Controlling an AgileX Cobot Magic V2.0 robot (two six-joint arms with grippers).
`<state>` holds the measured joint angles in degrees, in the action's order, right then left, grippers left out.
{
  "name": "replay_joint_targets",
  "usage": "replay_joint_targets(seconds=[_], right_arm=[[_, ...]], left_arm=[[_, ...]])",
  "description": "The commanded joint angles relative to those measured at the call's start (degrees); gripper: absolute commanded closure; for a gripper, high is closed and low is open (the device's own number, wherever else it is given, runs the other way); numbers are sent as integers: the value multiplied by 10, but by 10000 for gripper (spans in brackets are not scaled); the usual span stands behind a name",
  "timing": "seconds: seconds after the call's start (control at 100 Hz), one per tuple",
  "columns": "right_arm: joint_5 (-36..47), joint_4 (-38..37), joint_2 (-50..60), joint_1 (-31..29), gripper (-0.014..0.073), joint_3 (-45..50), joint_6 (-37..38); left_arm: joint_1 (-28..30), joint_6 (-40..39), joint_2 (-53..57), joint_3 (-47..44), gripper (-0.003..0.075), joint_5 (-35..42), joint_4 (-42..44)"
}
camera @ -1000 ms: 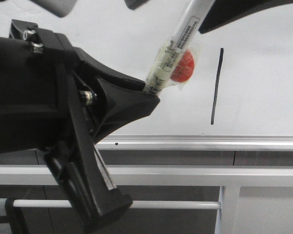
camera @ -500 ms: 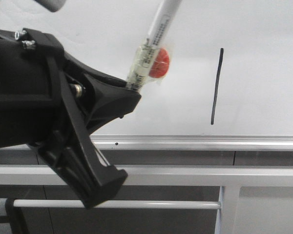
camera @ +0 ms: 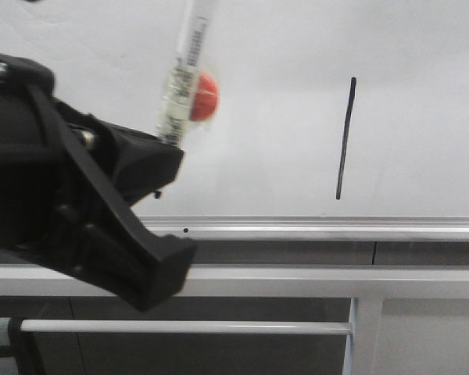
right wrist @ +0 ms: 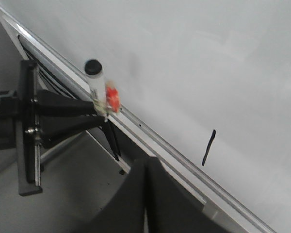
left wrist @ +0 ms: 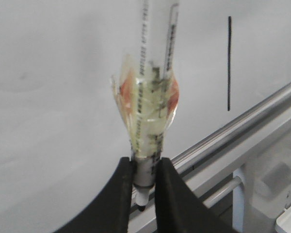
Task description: Write number 1 on whiteboard
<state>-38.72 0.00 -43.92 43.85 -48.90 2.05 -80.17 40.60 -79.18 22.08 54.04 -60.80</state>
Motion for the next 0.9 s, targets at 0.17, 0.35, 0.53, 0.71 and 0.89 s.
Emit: replay_joint_targets(seconds=[0.17, 0.35, 0.53, 0.71, 0.89], right_arm=[[19, -19, 3, -3, 657, -21, -4], [-14, -50, 3, -3, 657, -21, -4], [-26, -84, 9, -3, 657, -21, -4], [-30, -99, 9, -3, 657, -21, -4], [-30, -104, 9, -3, 657, -21, -4]], left_arm=[[-73, -32, 11, 5, 741, 149, -111], [-75, -106, 11, 5, 741, 152, -131], [-75, -157, -3, 6, 741, 153, -144], [-75, -174, -44, 31, 741, 153, -163], [-64, -174, -57, 46, 741, 149, -175]])
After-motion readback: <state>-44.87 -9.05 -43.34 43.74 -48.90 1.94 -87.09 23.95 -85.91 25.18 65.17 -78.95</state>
